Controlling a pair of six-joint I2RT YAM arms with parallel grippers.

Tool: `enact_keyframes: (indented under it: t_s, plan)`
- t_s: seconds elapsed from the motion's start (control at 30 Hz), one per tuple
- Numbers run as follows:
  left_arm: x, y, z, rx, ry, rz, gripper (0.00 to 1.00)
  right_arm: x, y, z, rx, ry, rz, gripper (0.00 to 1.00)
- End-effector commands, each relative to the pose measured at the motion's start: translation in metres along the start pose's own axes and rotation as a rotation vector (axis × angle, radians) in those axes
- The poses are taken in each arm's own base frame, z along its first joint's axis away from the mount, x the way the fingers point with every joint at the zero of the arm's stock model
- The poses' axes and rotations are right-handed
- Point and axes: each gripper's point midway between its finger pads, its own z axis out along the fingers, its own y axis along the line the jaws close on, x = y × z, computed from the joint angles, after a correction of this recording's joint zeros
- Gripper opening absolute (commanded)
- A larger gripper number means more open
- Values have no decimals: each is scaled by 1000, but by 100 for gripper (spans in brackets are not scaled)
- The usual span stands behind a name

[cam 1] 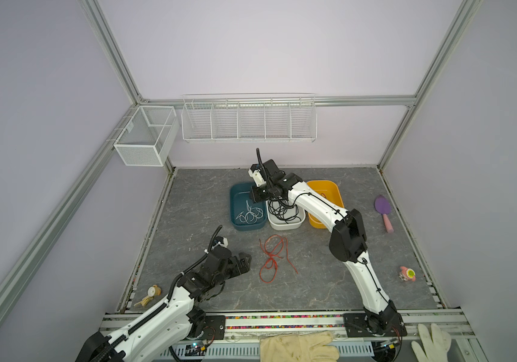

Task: Untangle the cables
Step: 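Lower the white wire into the teal tub and open the right gripper, then move the right gripper down to the red wire on the table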

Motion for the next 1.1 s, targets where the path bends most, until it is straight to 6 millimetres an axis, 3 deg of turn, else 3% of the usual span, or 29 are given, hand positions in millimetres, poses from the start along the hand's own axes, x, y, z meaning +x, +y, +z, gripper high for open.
enact_keyframes:
  t_s: [0.0, 0.1, 0.3, 0.5, 0.67, 0.77, 0.93, 1.07]
  plan:
    - [1, 2, 3, -3, -6, -13, 100, 1, 2, 1, -14, 14, -18, 12]
    - [2, 2, 4, -2, -3, -16, 100, 2, 4, -2, -16, 20, -21, 13]
    - [1, 1, 5, 4, -4, -22, 100, -5, 13, -35, -13, -10, -34, 22]
    - [3, -3, 8, 23, 8, -45, 100, 2, 12, -79, 29, -57, -21, 53]
    - [3, -7, 12, 37, 17, -58, 100, 26, 8, -116, 43, -105, 20, 74]
    - [2, -10, 12, 49, 18, -66, 100, 47, 3, -131, 48, -110, 58, 82]
    - [1, -14, 15, 62, 18, -76, 100, 84, 2, -148, 20, -106, 134, 85]
    - [0, -18, 18, 70, 27, -81, 100, 113, -1, -150, 6, -104, 210, 85]
